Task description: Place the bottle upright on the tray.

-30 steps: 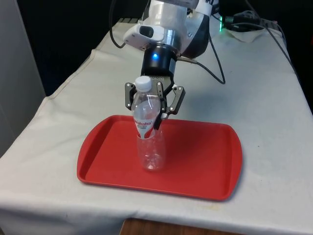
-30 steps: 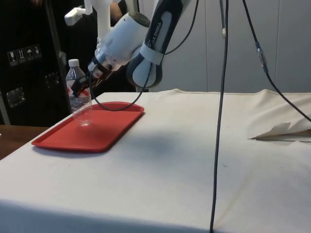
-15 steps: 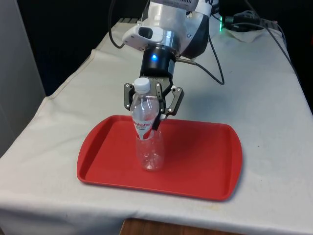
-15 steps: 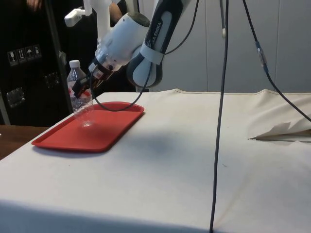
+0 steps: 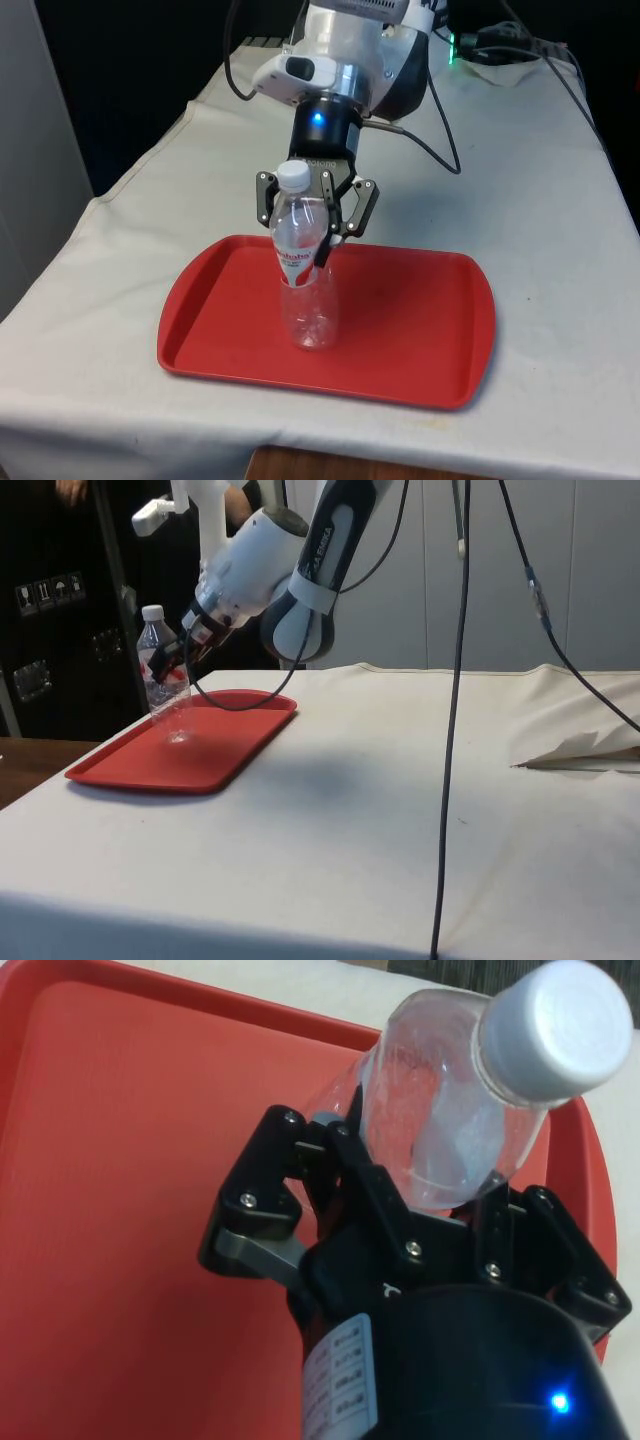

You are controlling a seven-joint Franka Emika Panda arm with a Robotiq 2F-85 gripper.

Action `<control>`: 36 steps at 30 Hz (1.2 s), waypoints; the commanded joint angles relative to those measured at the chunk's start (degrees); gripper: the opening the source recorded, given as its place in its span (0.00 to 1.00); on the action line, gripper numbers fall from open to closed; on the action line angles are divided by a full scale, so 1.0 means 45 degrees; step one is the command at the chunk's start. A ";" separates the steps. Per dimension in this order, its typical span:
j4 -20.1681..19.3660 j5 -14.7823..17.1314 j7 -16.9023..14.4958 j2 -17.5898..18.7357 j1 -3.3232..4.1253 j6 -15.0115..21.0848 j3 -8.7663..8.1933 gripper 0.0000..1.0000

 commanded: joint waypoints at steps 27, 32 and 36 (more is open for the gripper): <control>0.0013 0.0013 0.0000 0.0013 0.0013 0.0025 -0.0025 1.00; 0.0000 0.0013 0.0000 0.0013 0.0013 0.0013 -0.0013 1.00; 0.0000 0.0000 0.0000 0.0013 0.0013 0.0000 -0.0013 1.00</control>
